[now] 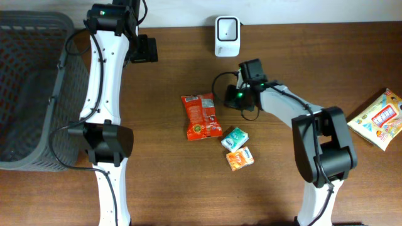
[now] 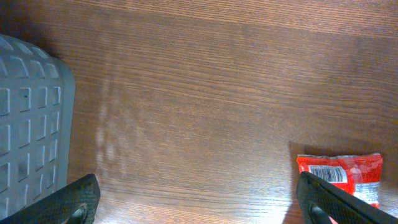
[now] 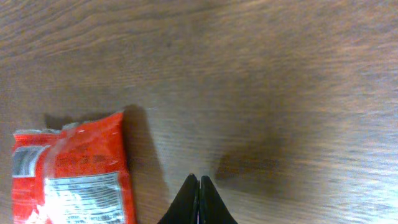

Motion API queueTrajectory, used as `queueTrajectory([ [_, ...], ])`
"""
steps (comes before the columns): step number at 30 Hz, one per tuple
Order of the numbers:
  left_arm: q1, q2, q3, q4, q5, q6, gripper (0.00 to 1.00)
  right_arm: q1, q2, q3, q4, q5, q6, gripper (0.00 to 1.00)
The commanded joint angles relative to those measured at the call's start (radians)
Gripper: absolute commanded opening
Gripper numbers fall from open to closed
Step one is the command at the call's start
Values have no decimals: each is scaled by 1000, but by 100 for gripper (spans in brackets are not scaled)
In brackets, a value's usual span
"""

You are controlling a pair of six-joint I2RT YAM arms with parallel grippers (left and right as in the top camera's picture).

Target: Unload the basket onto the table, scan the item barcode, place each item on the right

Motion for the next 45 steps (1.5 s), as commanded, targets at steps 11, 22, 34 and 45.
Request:
queueTrajectory([
  [11, 2, -2, -4, -1, 7, -17, 99, 167, -9, 149, -203, -218, -34, 4],
  [22, 2, -2, -4, -2, 7, -17, 99, 265, 69, 128, -249, 83, 212, 4],
  [34, 2, -2, -4, -1, 7, -17, 99, 53, 67, 153, -238, 15, -62, 4],
  [45, 2, -2, -4, -2, 7, -17, 99, -2, 1, 393, -549, 20, -91, 62],
])
